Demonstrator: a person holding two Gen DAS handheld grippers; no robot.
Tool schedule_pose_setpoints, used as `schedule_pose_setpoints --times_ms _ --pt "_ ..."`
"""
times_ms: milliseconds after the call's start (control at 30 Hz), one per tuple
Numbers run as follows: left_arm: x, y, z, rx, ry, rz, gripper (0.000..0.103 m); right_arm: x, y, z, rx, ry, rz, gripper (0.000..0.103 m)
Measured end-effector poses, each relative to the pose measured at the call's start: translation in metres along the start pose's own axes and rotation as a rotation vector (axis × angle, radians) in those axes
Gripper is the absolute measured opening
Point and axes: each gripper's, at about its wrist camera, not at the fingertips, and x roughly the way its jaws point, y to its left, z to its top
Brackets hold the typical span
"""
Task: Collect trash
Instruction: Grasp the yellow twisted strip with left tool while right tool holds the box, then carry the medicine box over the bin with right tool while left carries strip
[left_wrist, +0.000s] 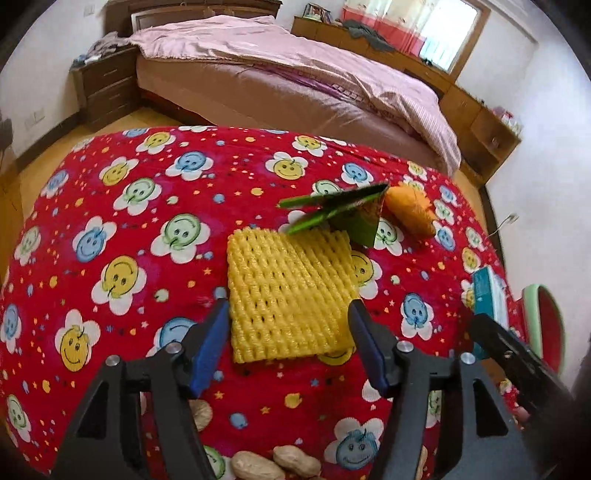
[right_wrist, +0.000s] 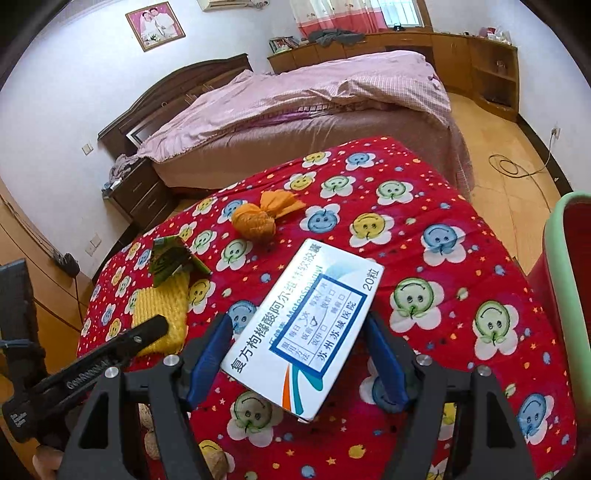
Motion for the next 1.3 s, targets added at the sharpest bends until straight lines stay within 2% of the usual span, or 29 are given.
schedule_pose_setpoints --times_ms 333,367,433,500,567,600,933,1300 --pt "0.009 -0.013 0.004 -0.013 -0.025 0.032 0.067 0.004 -0.011 -0.002 0.018 -0.001 0.039 0.075" --pt "0.009 -0.014 0.004 -0.007 -0.030 0.029 0.064 0.004 -0.012 -0.002 0.022 0.001 0.043 0.075" --pt "0.007 -0.015 0.002 -0.002 -0.035 0.001 0.050 0.004 -0.015 -0.002 0.031 0.002 0.052 0.075" --pt "0.005 -0.014 0.000 -0.015 -0.026 -0.066 0.025 0.001 -0.017 -0.002 0.041 -0.001 0.062 0.075" --pt "0.002 -0.015 -0.001 -0.020 -0.023 -0.095 0.015 -0.002 -0.017 -0.001 0.046 -0.005 0.070 0.075" --pt "0.000 -0.017 -0.003 -0.019 -0.026 -0.100 0.013 -0.005 -0.018 -0.001 0.047 -0.008 0.074 0.075" --pt "-0.040 -0.038 -0.027 0.004 -0.063 -0.156 0.011 -0.051 -0.021 -0.003 0.034 -0.067 0.095 0.075" --pt "-0.086 -0.083 -0.054 0.066 -0.101 -0.220 0.011 -0.110 -0.053 -0.013 0.060 -0.139 0.076 0.075"
